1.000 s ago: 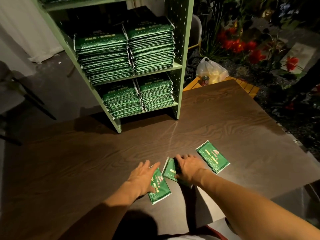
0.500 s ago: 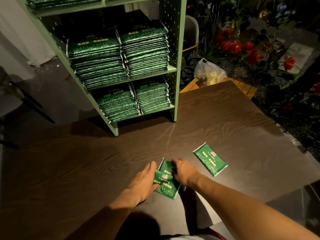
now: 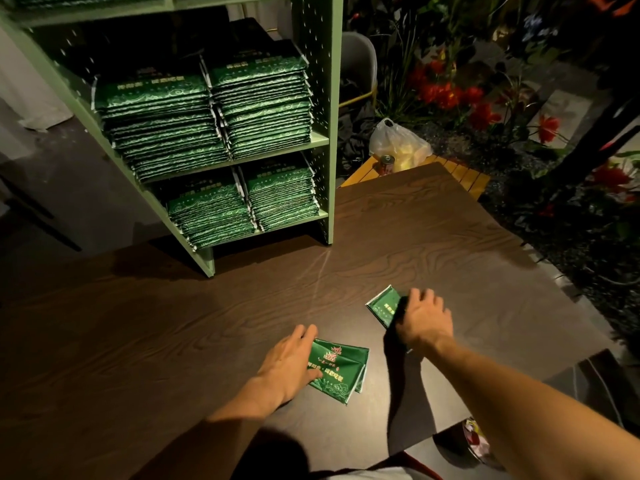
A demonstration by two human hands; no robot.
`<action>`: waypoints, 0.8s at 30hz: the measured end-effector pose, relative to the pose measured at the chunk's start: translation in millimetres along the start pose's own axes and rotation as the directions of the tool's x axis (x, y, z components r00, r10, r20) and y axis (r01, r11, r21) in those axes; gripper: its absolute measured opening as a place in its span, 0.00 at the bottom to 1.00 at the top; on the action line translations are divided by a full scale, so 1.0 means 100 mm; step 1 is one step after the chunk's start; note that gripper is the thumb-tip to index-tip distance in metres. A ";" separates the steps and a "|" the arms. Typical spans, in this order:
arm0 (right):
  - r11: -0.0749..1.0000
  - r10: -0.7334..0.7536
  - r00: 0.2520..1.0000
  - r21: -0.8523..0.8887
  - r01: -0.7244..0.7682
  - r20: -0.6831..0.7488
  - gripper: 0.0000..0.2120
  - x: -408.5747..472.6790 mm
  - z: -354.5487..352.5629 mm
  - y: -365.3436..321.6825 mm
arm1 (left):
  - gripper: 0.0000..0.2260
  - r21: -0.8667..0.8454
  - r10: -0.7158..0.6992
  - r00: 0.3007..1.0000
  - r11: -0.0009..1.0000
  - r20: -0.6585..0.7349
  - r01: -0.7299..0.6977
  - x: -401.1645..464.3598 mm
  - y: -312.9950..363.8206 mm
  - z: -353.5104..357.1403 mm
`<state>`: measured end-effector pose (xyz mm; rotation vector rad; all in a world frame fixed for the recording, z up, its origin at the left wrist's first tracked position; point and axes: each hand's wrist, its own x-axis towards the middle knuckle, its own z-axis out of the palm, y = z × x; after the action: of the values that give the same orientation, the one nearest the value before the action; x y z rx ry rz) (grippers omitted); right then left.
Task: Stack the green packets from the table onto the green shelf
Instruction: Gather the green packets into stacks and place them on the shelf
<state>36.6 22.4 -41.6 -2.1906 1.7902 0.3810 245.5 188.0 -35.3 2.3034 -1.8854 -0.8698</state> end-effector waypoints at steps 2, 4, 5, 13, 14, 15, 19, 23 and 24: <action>0.992 0.090 0.993 0.086 -0.096 0.071 0.26 0.05 0.03 0.09 | 0.23 -0.027 0.019 1.000 0.999 -0.008 -0.019 0.00 0.05 0.02; 0.980 0.068 0.990 0.176 -0.089 0.125 0.24 0.08 0.03 0.08 | 0.22 -0.049 0.028 1.000 0.998 -0.002 -0.028 0.00 0.08 0.02; 0.979 0.011 0.990 0.199 -0.039 0.138 0.24 0.08 0.03 0.04 | 0.22 -0.058 0.030 1.000 0.998 0.002 -0.029 0.00 0.10 0.02; 0.845 -0.443 0.758 0.506 0.175 0.478 0.13 -0.36 0.14 -0.72 | 0.38 -0.001 0.019 0.998 1.000 0.066 -0.019 0.10 0.11 0.03; 0.852 -0.452 0.731 0.491 0.184 0.511 0.19 -0.36 0.12 -0.74 | 0.35 0.042 0.027 0.995 0.999 0.097 -0.031 0.11 0.11 0.01; 0.858 -0.471 0.700 0.464 0.221 0.536 0.23 -0.35 0.09 -0.72 | 0.30 0.095 0.033 0.992 0.994 0.124 -0.045 0.12 0.11 -0.01; 0.785 -0.572 0.695 0.044 0.618 0.435 0.22 -0.32 0.00 -0.67 | 0.25 0.231 0.074 0.996 0.969 0.049 -0.083 0.09 0.09 -0.10; 0.612 -0.758 0.627 -0.138 0.779 0.180 0.17 -0.30 -0.05 -0.64 | 0.24 0.227 0.099 0.992 0.971 -0.075 -0.080 0.02 -0.03 -0.23; 0.574 -0.790 0.595 -0.163 0.803 0.147 0.17 -0.30 -0.07 -0.63 | 0.25 0.240 0.096 0.992 0.968 -0.075 -0.076 0.00 -0.08 -0.26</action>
<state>92.7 58.7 -20.5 -2.8104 0.5572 0.4109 263.8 182.0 -16.3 2.3190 -2.1370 -0.5526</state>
